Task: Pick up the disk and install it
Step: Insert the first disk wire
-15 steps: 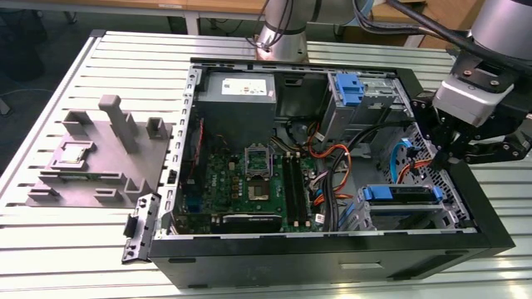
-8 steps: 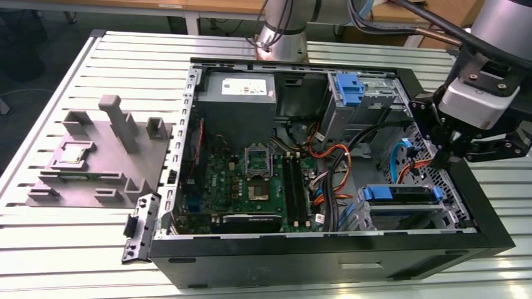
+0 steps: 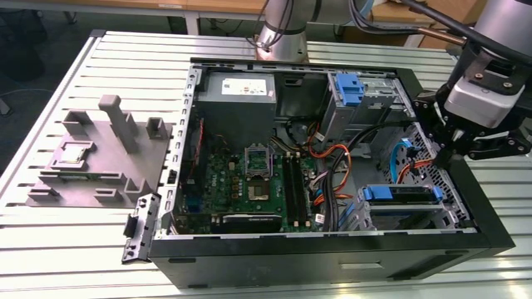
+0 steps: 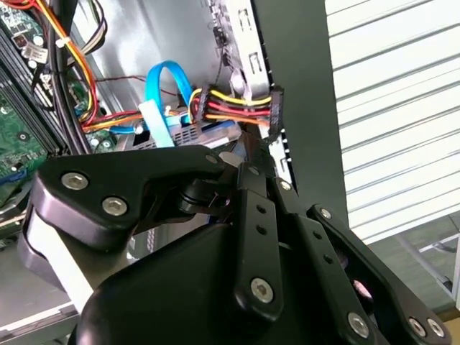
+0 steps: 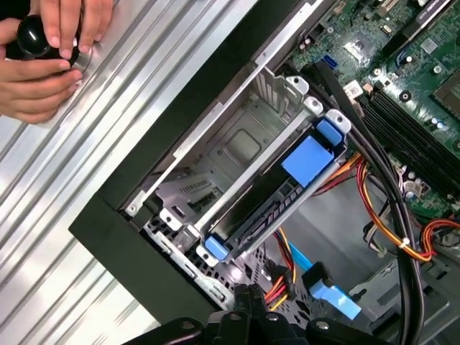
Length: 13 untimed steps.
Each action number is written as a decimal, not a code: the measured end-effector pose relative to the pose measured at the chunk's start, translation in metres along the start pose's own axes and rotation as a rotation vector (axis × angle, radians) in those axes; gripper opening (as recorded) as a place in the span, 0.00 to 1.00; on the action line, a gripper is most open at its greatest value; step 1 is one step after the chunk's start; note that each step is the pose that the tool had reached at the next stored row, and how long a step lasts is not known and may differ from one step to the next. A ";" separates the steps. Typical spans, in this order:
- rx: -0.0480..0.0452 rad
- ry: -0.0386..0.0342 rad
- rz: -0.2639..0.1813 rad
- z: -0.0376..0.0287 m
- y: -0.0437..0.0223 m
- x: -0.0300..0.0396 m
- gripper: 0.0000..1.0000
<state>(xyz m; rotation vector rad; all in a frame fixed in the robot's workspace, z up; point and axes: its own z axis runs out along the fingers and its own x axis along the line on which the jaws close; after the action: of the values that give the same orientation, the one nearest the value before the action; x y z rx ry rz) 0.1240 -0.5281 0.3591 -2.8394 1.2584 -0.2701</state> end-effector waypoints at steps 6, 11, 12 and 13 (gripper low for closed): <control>-0.0048 0.0053 -0.001 0.0011 -0.0109 -0.0003 0.10; -0.0049 0.0055 -0.003 0.0019 -0.0167 0.0013 0.24; -0.0044 0.0052 -0.007 0.0019 -0.0170 0.0015 0.24; -0.0028 0.0043 -0.017 0.0020 -0.0170 0.0016 0.24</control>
<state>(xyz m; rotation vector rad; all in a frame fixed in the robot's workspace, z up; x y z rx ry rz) 0.1379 -0.5179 0.3590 -2.8549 1.2365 -0.2753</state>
